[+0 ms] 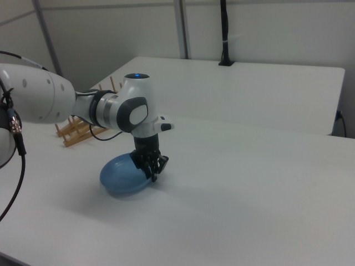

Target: Place plate in plate rack

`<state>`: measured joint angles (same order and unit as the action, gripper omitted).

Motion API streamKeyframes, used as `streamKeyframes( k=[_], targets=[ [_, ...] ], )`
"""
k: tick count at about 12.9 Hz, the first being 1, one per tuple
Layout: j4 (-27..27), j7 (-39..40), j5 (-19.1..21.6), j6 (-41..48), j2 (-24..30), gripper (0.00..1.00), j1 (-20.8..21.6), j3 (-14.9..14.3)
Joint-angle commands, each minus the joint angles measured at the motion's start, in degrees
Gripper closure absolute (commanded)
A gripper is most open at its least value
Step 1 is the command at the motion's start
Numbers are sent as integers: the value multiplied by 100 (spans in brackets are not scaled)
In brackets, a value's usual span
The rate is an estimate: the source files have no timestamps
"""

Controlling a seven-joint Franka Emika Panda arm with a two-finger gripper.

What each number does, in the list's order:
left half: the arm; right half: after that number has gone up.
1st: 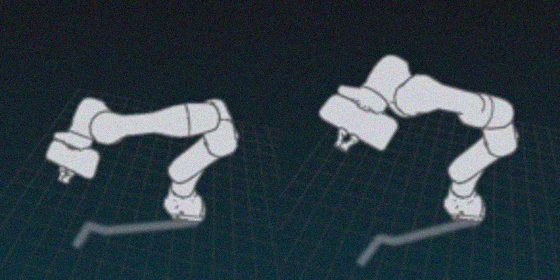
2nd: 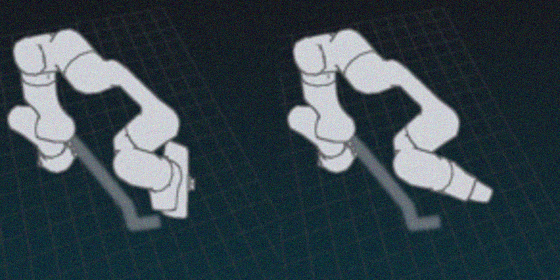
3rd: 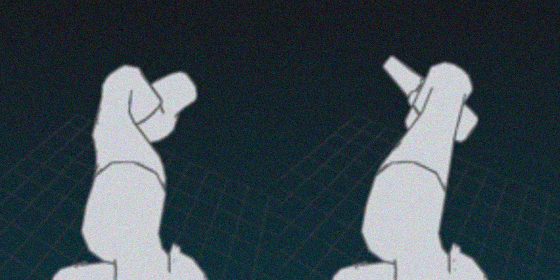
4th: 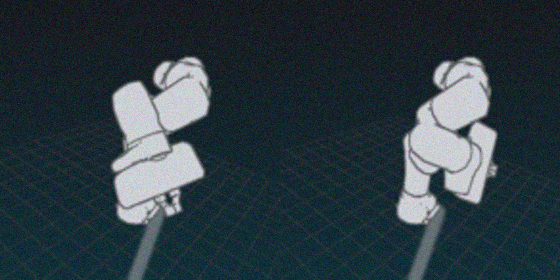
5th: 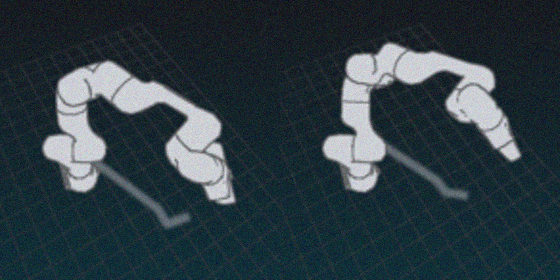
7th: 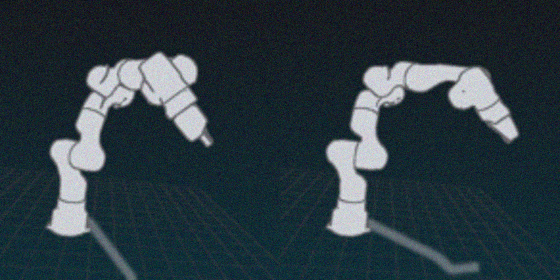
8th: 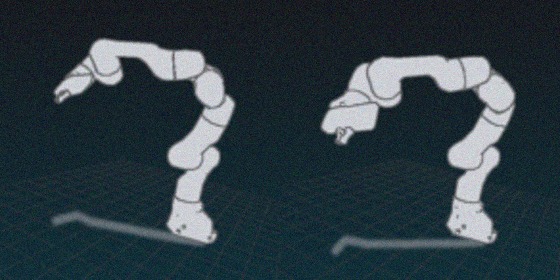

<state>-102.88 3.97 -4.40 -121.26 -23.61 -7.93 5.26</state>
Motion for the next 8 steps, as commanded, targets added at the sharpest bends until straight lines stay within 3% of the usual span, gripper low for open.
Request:
streamKeyframes(
  k=[1, 8],
  targets=[
    [-118, -221, 9, -74, 32, 98, 46, 28],
    [-91, -221, 18, -74, 128, 100, 20, 186]
  ],
)
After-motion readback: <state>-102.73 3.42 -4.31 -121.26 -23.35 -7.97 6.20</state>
